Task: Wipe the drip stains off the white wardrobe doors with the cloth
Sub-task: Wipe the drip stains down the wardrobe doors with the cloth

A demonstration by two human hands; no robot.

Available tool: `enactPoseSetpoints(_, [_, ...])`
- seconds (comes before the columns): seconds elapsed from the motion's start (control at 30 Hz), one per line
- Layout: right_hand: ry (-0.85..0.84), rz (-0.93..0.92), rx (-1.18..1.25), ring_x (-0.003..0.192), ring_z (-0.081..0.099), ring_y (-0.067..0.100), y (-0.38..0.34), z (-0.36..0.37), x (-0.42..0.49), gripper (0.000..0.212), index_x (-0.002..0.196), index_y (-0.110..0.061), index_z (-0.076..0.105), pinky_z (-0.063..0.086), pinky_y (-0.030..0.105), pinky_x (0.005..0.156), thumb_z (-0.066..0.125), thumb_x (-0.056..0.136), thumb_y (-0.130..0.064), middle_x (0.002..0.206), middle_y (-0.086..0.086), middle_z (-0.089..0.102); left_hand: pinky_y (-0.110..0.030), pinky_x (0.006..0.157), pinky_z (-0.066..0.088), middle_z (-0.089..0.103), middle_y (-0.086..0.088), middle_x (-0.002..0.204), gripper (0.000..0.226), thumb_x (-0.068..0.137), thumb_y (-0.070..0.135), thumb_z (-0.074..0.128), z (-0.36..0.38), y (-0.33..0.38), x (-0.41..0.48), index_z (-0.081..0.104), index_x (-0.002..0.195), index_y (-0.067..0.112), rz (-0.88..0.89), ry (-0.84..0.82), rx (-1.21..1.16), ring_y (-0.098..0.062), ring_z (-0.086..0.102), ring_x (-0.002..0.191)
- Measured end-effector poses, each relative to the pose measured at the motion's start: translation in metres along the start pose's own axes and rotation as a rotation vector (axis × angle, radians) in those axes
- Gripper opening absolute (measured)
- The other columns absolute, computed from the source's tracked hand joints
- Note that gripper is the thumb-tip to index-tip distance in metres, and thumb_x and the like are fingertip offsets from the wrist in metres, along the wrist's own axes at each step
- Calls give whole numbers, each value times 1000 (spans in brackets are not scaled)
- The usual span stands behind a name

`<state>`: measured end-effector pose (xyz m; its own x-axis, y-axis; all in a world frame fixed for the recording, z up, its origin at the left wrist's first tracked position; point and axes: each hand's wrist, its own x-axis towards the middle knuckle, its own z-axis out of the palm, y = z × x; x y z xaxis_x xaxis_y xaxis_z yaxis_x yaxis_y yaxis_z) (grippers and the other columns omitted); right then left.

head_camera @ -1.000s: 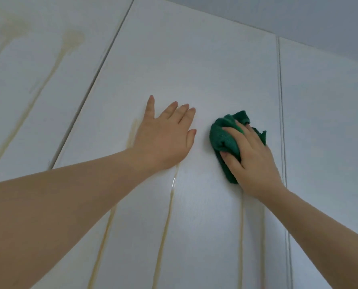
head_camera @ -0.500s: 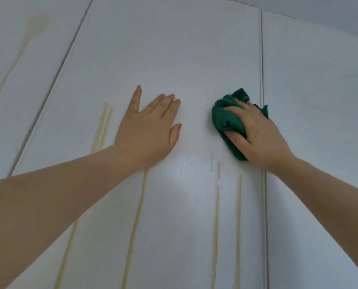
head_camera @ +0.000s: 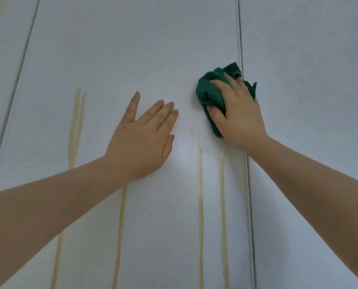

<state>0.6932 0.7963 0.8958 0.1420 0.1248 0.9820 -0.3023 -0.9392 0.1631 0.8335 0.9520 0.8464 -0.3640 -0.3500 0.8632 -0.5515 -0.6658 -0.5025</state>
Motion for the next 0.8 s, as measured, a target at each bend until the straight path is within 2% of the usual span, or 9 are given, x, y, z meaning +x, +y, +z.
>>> enactPoseSetpoints(0.03, [18, -30, 13, 140, 23, 32, -6, 6, -19, 57, 138, -21, 43, 23, 52, 111, 37, 86, -43, 150, 4, 34, -58, 109, 25, 53, -15, 134, 53, 99, 27, 18, 1, 0, 0, 52, 131, 2, -4, 3, -2, -28, 53, 123])
enactPoseSetpoints(0.13, [-50, -343, -34, 136, 32, 34, -13, 10, -83, 48, 132, -24, 44, 28, 51, 107, 42, 87, -39, 144, 8, 43, -59, 108, 23, 54, -14, 134, 50, 95, 25, 27, 2, -3, -1, 53, 130, 2, 9, 57, 12, -27, 54, 122])
enactPoseSetpoints(0.23, [-159, -553, -151, 133, 37, 36, 9, -5, -65, 48, 131, -23, 43, 28, 50, 107, 40, 86, -42, 142, 10, 45, -60, 106, 25, 54, -14, 134, 50, 93, 25, 28, 0, -3, -1, 53, 130, 2, 14, 40, 18, -28, 54, 121])
enactPoseSetpoints(0.4, [-10, -104, -8, 136, 30, 39, -6, 3, -30, 56, 133, -17, 50, 29, 55, 106, 36, 85, -42, 146, 9, 40, -60, 107, 25, 52, -14, 135, 49, 95, 25, 27, -3, 1, -3, 51, 132, 2, -11, 51, 18, -27, 52, 124])
enactPoseSetpoints(0.47, [-8, -210, -8, 134, 32, 40, -13, 12, -71, 50, 131, -18, 49, 29, 57, 106, 44, 85, -36, 144, 11, 43, -59, 108, 26, 53, -14, 135, 48, 95, 25, 28, -4, 8, -10, 51, 132, 2, -18, 83, 2, -27, 51, 124])
enactPoseSetpoints(0.53, [-127, -433, -48, 135, 32, 37, -9, 7, -104, 47, 130, -23, 43, 27, 51, 108, 46, 86, -36, 143, 10, 43, -56, 109, 22, 52, -14, 135, 48, 96, 25, 29, -3, 14, -19, 50, 132, 2, 10, 92, -11, -27, 51, 125])
enactPoseSetpoints(0.63, [-204, -593, -140, 133, 36, 37, 12, -8, -83, 48, 130, -23, 42, 27, 45, 107, 41, 86, -41, 142, 11, 45, -55, 109, 18, 51, -13, 137, 50, 95, 26, 27, -3, 18, -27, 50, 133, 3, -4, 39, -40, -26, 49, 126])
enactPoseSetpoints(0.73, [-91, -224, -73, 135, 32, 38, 6, -7, -49, 54, 133, -18, 49, 29, 54, 106, 38, 85, -43, 145, 10, 41, -56, 109, 20, 51, -12, 136, 51, 94, 26, 26, -4, 21, -25, 50, 133, 4, -44, 23, -58, -25, 49, 127])
enactPoseSetpoints(0.8, [-4, -118, -14, 135, 32, 39, -7, 3, -68, 53, 132, -17, 50, 29, 57, 106, 42, 84, -39, 144, 11, 42, -56, 109, 20, 51, -12, 137, 50, 94, 26, 27, -2, 23, -27, 50, 133, 4, -49, 37, -48, -25, 48, 127])
